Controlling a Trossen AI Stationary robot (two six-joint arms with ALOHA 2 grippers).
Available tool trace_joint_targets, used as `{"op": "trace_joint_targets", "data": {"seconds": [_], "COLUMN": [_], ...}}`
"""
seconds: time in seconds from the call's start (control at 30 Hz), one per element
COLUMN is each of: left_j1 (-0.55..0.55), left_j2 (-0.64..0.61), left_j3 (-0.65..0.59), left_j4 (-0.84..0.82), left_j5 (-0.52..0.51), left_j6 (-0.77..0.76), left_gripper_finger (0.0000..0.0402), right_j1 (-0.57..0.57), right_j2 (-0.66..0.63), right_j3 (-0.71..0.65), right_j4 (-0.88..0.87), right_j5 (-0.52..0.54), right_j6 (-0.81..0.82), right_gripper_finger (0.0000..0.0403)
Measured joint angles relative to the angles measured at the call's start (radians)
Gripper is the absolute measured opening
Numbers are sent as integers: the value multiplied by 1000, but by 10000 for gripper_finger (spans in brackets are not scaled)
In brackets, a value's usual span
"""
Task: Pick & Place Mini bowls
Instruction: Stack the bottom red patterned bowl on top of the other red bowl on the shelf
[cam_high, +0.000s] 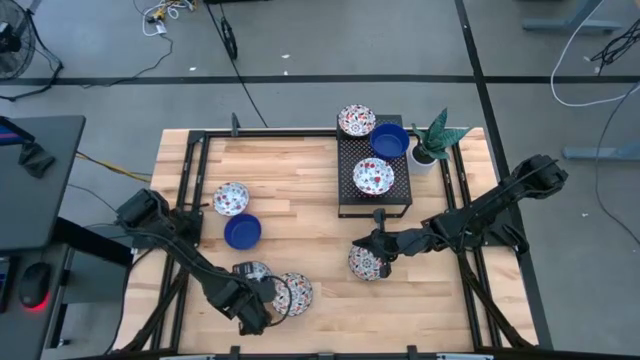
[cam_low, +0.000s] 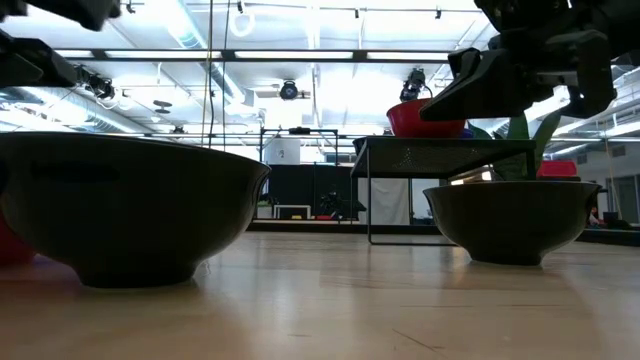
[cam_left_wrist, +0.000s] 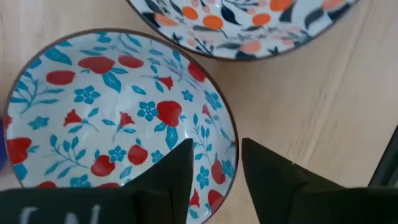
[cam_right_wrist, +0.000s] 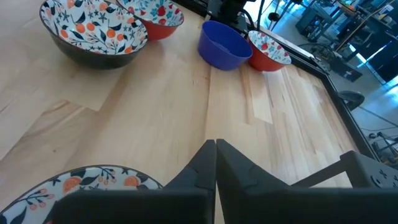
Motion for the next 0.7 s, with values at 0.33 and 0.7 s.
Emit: {"op": "trace_joint_targets", "data": {"seconds": [0.33,0.7], "left_j1": [43,76], "left_j2": [26,54], "left_j3": [1,3], "left_j4": [20,24], "left_j5": [50,138], "left_j6": [-63,-78], "left_gripper_finger": [122,134], "right_j1": [0,0], "right_j2": [0,0], "right_j3": [0,0], "right_j4": [-2,-9], "right_j5": [0,0], "right_j6": [0,0], "right_gripper_finger": [11,11]}}
